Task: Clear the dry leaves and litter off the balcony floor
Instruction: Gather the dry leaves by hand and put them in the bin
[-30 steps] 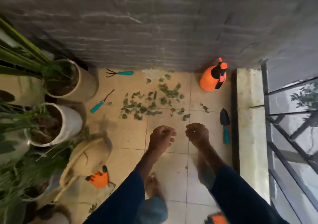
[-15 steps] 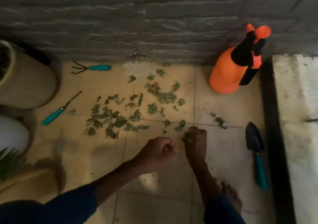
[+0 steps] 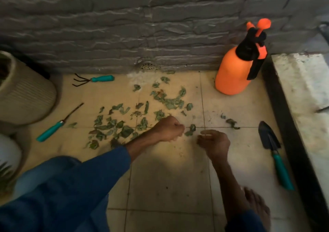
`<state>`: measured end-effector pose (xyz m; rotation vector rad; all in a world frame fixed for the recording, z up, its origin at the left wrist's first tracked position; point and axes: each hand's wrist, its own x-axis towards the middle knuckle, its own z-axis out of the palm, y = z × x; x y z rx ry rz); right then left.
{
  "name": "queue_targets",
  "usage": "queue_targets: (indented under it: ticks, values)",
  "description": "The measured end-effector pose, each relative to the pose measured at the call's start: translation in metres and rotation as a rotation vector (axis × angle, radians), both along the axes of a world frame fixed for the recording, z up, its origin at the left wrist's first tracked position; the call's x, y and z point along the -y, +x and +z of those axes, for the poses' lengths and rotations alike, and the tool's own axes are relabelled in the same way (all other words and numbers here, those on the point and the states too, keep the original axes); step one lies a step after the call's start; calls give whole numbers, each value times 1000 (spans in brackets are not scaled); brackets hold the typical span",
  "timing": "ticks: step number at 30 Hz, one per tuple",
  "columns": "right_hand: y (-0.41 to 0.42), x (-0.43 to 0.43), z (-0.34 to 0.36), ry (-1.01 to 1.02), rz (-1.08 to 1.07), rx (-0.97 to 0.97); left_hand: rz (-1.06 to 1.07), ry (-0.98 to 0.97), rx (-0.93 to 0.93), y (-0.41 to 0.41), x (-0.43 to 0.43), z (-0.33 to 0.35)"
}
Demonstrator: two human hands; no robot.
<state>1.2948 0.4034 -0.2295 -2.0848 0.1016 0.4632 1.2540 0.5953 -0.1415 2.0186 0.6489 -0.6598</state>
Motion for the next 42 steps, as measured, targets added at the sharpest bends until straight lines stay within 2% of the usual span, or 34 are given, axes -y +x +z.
queue_targets:
  ticks: [2, 5, 8, 11, 13, 15, 17, 19, 21, 23, 25, 27, 29, 32, 36, 42]
  values:
    - [0, -1, 20, 169, -86, -119, 155, -171, -74, -1, 5, 2]
    - [1, -14, 44, 399, -68, -153, 315, -422, -172, -3, 7, 2]
    - [-8, -31, 66, 413, 52, -111, 387, -522, -197, -5, 5, 5]
    - [-14, -43, 81, 381, 148, -124, 436, -580, -129, -1, 10, 12]
    - [-12, -50, 84, 335, 201, -84, 408, -477, -72, -1, 12, 11]
    - [-11, -55, 90, 346, 291, -87, 252, -207, 24, -1, 10, 5]
    - [-9, -54, 92, 460, 301, -209, 104, 37, 123, 1, 5, 2]
    - [-8, -48, 91, 564, 224, -316, 37, 97, 179, 4, 0, 2]
    - [-2, -39, 78, 572, 148, -297, -9, 122, 215, 5, -2, -1]
    - [4, -27, 61, 494, 35, -244, -28, 140, 215, 2, -7, -8]
    - [9, -17, 36, 278, -29, -98, -13, 119, 172, -3, -15, -14]
    - [12, -13, 13, -88, 96, 105, 32, 60, 122, -5, -23, -14]
    - [13, -19, 0, -247, 222, 125, 71, 13, 85, -6, -28, -11]
    - [15, -39, -11, -257, 316, 84, 88, -21, 64, -7, -30, -10]
    - [15, -55, -30, -422, 461, 281, 97, -73, 46, -10, -31, -12]
    - [16, -52, -22, -258, 414, 274, 245, -188, 41, -6, -32, -16]
